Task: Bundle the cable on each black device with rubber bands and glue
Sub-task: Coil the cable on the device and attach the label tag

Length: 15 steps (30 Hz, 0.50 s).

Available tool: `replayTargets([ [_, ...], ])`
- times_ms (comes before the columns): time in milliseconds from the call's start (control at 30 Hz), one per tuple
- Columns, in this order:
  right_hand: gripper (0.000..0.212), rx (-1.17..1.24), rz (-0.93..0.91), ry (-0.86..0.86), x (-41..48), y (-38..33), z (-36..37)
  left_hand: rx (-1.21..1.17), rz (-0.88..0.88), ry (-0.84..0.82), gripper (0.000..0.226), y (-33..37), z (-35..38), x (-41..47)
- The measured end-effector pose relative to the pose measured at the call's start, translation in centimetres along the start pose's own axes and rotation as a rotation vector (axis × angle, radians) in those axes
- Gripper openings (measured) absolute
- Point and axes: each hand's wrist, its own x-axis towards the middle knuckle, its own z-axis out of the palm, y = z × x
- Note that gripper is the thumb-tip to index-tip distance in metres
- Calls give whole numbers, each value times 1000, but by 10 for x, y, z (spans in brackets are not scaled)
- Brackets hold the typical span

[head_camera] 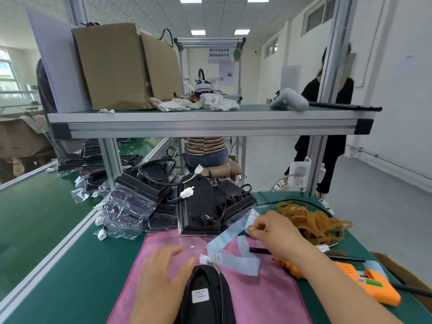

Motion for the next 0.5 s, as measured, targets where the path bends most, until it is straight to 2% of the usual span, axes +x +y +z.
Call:
replayTargets([
  [67, 22, 30, -151, -111, -10, -33, -6, -40, 194, -26, 22, 18, -3, 5],
  [133, 8, 18, -270, -186, -16, -59, -8, -86, 266, -168, 11, 33, -3, 10],
  [233, 8, 91, -380, -243, -26, -79, -7, -176, 178, -414, 30, 37, -2, 17],
  [300, 9, 192, -407, -232, -32, -85, -6, -267, 101, -502, 29, 36, -4, 18],
  [367, 8, 265, -406, -167, -36, -86, -3, -346, 29, -482, 31, 32, -5, 16],
  [433, 4, 335, -314, -84, -38, -81, 2, -338, -68, -330, 32, 26, -9, 17],
  [500, 30, 292, -156, -124, -39, -71, 8, -415, -246, -170, 39, 17, -16, 21],
])
